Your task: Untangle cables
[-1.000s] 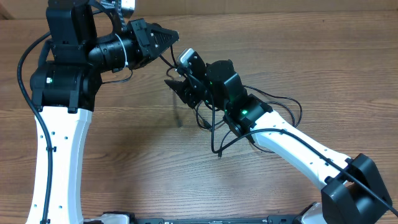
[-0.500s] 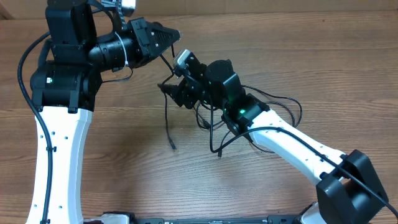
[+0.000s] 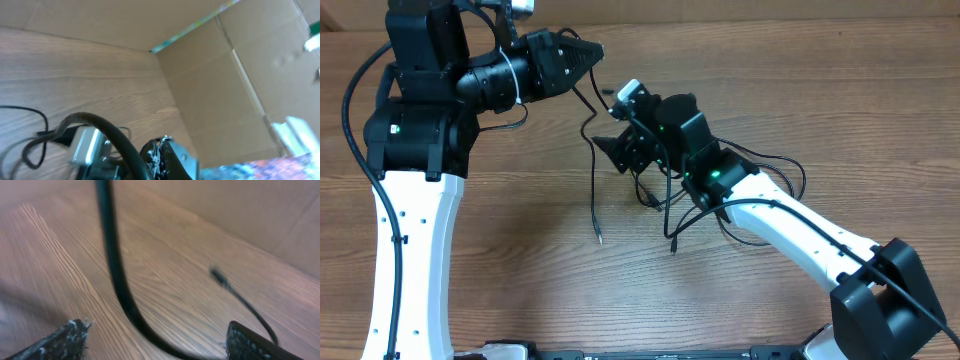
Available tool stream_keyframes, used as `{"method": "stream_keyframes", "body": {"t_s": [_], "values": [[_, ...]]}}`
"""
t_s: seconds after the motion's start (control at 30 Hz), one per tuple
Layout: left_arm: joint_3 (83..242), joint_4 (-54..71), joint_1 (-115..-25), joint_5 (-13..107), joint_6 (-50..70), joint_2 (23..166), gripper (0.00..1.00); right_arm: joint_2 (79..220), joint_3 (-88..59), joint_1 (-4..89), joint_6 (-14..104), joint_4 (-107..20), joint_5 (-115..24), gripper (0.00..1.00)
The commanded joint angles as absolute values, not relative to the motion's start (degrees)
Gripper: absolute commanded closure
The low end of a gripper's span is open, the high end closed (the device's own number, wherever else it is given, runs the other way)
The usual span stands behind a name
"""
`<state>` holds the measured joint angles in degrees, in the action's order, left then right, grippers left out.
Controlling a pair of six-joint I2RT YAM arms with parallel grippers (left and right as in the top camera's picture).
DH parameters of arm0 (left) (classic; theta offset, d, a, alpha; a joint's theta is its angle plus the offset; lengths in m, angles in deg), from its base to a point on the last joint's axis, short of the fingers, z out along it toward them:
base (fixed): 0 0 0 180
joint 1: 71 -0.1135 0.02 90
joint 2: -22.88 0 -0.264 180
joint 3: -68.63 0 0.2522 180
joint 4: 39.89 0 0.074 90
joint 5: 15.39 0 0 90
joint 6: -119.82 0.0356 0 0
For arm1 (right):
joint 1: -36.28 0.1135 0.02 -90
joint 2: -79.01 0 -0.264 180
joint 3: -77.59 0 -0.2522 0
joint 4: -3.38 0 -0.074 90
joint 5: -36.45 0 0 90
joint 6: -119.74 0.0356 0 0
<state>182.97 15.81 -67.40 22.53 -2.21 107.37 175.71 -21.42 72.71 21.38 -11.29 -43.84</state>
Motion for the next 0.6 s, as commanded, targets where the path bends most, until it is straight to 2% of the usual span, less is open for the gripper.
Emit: {"method": "stream_keyframes", "body": {"t_s": [0.0,0.2,0.43,0.57], "values": [[184.2,16.9,-68.0,22.2,8.0,106.6,0.96,174.0,-21.3,71.6,18.1,-14.0,-39.1,0.08],[184.2,17.4,-67.9,22.0,7.8,106.6,0.96,172.9,-21.3,71.5,17.4,-15.5,-29.8,0.02],[184.2,17.3,-67.8,20.9,-1.6,106.6,0.96,172.9,-21.3,71.7,17.7,-7.6,-39.4,0.0],[184.2,16.4,-67.2,21.0,-4.1,106.6,0.96,172.9,-21.3,72.4,19.1,-4.6,-36.5,0.0]]}}
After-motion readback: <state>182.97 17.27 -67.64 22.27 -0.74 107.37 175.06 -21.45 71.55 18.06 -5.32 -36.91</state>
